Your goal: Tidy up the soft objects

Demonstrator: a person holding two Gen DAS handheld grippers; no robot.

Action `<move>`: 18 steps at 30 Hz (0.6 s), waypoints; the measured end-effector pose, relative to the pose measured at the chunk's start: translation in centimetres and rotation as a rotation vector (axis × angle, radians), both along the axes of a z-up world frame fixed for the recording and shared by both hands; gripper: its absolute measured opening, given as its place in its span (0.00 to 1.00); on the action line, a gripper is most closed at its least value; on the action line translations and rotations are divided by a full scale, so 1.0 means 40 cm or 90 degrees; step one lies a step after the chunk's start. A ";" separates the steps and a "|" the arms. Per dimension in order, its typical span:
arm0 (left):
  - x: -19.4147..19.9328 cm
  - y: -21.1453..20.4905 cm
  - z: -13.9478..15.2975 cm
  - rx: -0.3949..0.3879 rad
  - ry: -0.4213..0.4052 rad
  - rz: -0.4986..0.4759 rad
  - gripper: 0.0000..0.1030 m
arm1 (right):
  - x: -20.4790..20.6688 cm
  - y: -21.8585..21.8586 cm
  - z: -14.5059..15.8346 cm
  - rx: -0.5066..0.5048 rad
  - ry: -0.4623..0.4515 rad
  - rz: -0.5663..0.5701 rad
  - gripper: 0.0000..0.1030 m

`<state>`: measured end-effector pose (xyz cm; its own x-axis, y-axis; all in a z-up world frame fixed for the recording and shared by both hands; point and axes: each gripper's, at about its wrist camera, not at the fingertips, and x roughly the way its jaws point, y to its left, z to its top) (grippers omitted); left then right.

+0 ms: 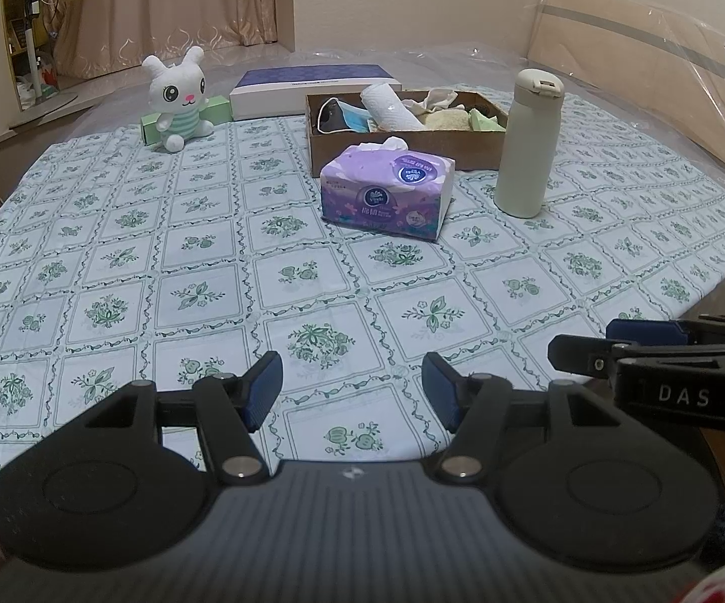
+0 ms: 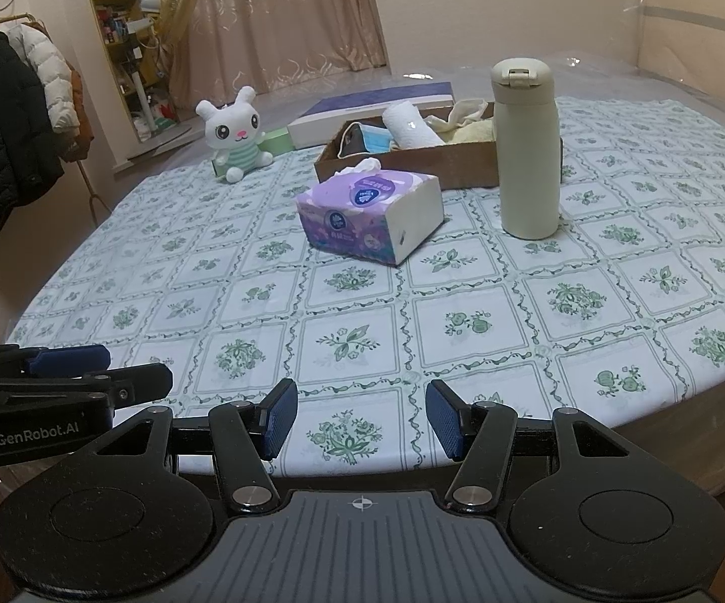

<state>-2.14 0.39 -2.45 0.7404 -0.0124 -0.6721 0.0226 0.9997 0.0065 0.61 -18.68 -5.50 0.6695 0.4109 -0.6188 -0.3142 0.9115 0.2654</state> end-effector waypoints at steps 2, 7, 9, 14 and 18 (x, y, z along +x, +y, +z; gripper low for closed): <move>0.000 0.000 0.000 0.000 0.000 0.000 0.57 | 0.000 0.000 0.000 0.000 0.000 0.000 0.55; 0.002 0.001 0.002 0.000 -0.001 -0.001 0.57 | 0.000 0.001 0.000 0.000 -0.001 0.000 0.55; 0.001 0.001 0.002 0.000 -0.001 -0.001 0.57 | 0.000 0.001 0.000 0.000 0.000 0.000 0.55; 0.001 0.001 0.002 0.000 -0.001 -0.001 0.57 | 0.000 0.001 0.000 0.000 0.000 0.000 0.55; 0.001 0.001 0.001 0.000 -0.001 -0.001 0.57 | 0.000 0.001 0.000 0.000 -0.001 0.000 0.55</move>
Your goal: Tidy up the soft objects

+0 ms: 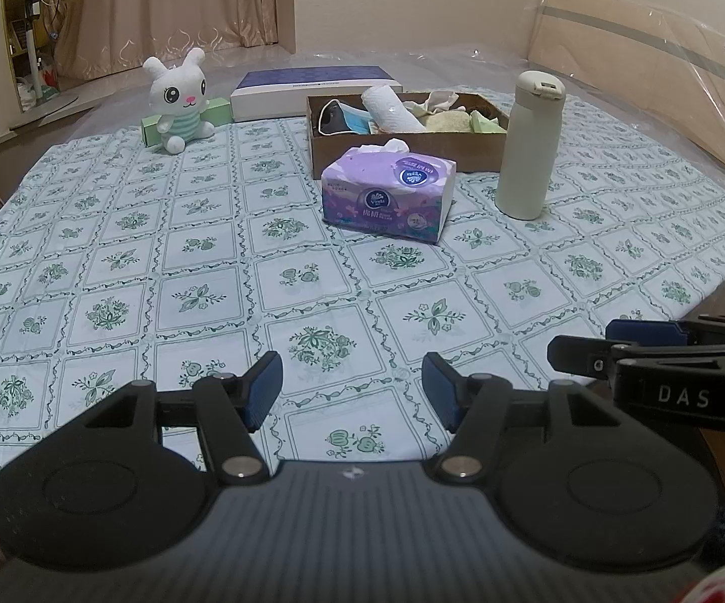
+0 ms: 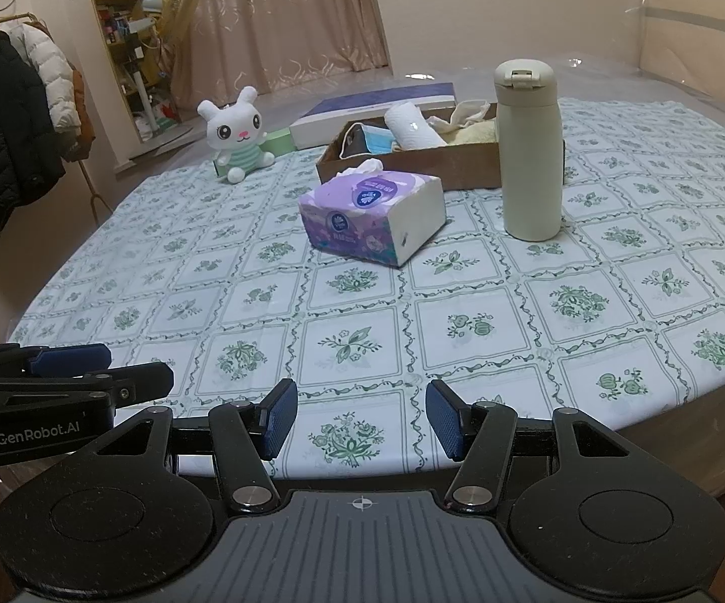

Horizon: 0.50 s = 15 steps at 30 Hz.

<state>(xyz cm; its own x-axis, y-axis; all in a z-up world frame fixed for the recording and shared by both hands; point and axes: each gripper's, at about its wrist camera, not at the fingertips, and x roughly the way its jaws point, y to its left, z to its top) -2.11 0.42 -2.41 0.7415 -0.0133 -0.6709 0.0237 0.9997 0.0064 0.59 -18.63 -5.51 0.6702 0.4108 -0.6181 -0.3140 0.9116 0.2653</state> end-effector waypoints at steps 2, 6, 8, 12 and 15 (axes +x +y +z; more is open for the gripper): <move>0.000 0.000 0.000 0.000 0.000 0.000 0.57 | 0.000 0.000 0.000 0.000 0.000 0.000 0.55; -0.001 0.000 -0.001 0.000 0.000 0.000 0.57 | 0.000 0.000 0.000 0.000 0.000 0.000 0.55; -0.001 0.000 -0.002 0.000 0.000 0.000 0.57 | 0.001 0.000 -0.001 0.000 0.000 0.000 0.55; 0.000 0.000 0.005 0.008 -0.012 0.001 0.57 | 0.000 -0.001 -0.001 0.001 0.001 0.000 0.55; 0.003 0.001 0.009 0.014 -0.016 0.003 0.57 | -0.001 0.001 -0.001 0.000 0.000 0.000 0.55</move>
<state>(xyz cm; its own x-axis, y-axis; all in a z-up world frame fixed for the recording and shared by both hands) -1.99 0.47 -2.04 0.7581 0.0046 -0.6521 0.0184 0.9994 0.0284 0.57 -18.57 -5.56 0.6695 0.4113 -0.6185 -0.3142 0.9114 0.2659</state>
